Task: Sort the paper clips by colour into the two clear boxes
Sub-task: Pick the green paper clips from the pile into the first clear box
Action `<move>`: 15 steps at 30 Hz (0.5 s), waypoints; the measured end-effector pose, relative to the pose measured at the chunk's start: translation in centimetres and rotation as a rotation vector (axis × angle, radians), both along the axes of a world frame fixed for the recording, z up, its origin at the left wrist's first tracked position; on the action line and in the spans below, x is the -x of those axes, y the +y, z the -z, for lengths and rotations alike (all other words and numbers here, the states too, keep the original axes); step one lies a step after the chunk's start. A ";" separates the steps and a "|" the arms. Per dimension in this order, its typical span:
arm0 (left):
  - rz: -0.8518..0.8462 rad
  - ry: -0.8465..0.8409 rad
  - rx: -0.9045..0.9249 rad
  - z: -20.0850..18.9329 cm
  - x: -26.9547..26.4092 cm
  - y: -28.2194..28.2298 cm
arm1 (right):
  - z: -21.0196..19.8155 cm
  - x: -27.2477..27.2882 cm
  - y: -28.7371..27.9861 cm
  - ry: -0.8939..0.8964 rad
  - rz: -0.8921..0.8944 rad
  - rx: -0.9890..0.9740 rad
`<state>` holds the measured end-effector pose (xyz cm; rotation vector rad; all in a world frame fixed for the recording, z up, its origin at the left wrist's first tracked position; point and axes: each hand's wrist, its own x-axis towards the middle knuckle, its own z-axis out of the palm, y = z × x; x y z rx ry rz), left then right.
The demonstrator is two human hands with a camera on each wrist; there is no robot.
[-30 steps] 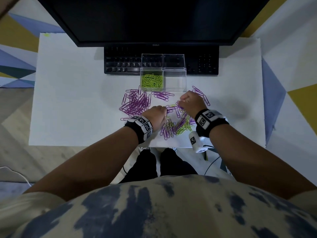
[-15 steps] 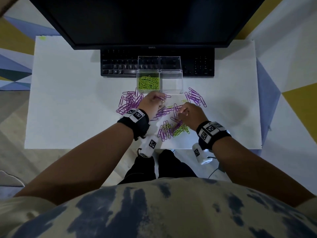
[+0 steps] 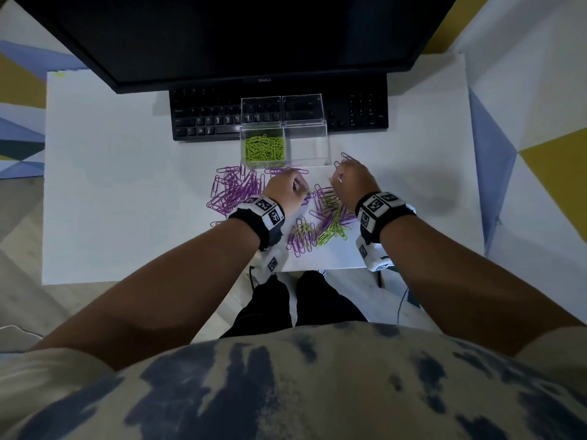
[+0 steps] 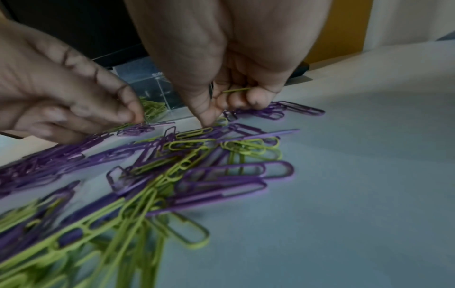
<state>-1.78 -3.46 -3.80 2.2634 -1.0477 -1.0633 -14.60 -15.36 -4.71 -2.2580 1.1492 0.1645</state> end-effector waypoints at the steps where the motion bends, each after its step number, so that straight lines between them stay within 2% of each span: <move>1: 0.066 -0.044 0.023 0.1 0.1 0.0 | 0.0 0.1 0.1 -0.025 0.004 -0.017; 6: 0.259 -0.128 -0.020 0.0 0.4 -0.5 | -1.0 1.0 -0.6 -0.199 0.263 -0.230; 11: 0.379 -0.229 -0.094 -0.3 0.6 -1.0 | -2.0 2.9 -1.8 -0.318 0.514 -0.653; 13: 0.409 -0.243 -0.116 -0.4 0.7 -1.1 | -2.2 3.5 -1.8 -0.303 0.501 -0.658; 15: 0.364 -0.218 -0.067 -0.3 0.7 -0.9 | -2.0 3.8 -1.6 -0.239 0.367 -0.536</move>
